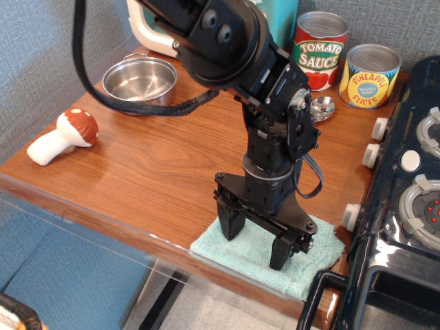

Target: Move the blue cloth to the lower right corner of the table.

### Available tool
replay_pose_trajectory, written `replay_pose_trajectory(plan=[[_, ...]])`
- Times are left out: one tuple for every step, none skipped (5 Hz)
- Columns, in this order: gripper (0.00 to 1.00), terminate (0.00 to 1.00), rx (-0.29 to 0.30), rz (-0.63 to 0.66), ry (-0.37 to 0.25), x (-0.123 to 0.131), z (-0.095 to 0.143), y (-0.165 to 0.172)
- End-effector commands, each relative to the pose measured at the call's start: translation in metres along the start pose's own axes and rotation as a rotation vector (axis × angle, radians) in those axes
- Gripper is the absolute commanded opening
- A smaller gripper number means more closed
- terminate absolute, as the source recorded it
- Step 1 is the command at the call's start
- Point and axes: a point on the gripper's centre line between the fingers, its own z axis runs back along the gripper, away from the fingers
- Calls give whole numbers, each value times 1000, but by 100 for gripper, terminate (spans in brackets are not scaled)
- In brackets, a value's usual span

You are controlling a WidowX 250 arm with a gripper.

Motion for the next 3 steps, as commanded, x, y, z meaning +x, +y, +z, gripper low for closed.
replay_pose_trajectory(plan=[[100, 0, 57, 171, -168, 26, 90, 41], [100, 0, 27, 172, -195, 32, 120, 57], [100, 0, 52, 56, -139, 36, 127, 68]])
